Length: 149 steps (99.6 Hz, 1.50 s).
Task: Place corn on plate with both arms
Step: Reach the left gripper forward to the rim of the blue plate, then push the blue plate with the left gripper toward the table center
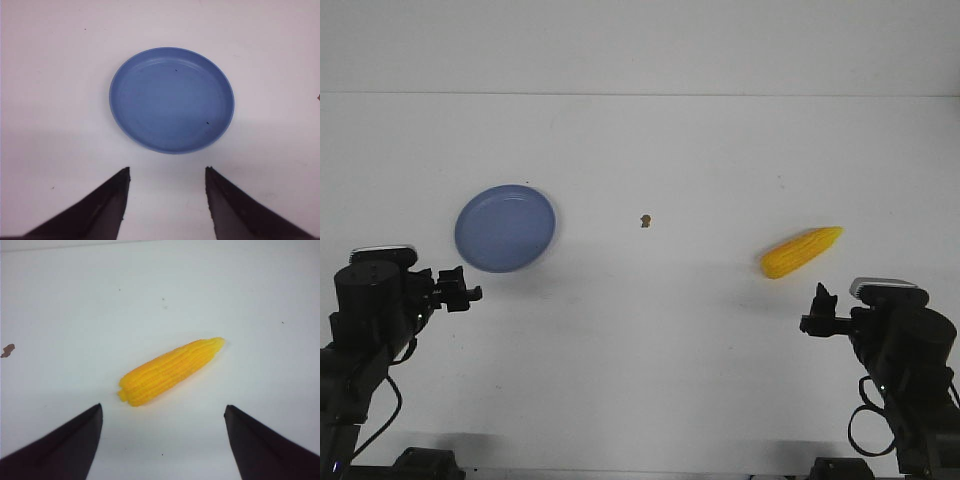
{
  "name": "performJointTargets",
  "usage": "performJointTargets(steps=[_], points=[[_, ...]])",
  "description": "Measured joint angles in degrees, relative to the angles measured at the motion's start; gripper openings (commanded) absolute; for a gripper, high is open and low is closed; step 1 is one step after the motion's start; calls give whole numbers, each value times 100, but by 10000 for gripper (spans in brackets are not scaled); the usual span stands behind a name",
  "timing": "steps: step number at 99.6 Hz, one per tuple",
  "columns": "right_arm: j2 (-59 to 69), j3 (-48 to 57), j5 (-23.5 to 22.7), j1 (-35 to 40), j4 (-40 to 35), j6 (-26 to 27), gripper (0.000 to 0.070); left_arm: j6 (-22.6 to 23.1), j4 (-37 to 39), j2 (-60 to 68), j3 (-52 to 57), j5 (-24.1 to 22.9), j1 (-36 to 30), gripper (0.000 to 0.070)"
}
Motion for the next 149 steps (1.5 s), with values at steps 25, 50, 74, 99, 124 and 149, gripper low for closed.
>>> performJointTargets(steps=[25, 50, 74, 99, 124, 149], points=[[0, 0, 0, 0, 0, 0, 516, -81, 750, 1449, 361, 2, 621, 426], [0, 0, 0, 0, 0, 0, 516, -127, 981, 3486, 1176, 44, 1097, 426], [0, 0, 0, 0, 0, 0, 516, -127, 1106, 4839, 1679, 188, 1126, 427], [0, 0, 0, 0, 0, 0, 516, -125, 1187, 5418, 1703, 197, 1145, 427], [0, 0, 0, 0, -2, 0, 516, -125, 1187, 5574, 1703, 195, 1165, 421], [0, 0, 0, 0, -2, 0, 516, -118, 1187, 5630, 1703, 201, 1165, 61]])
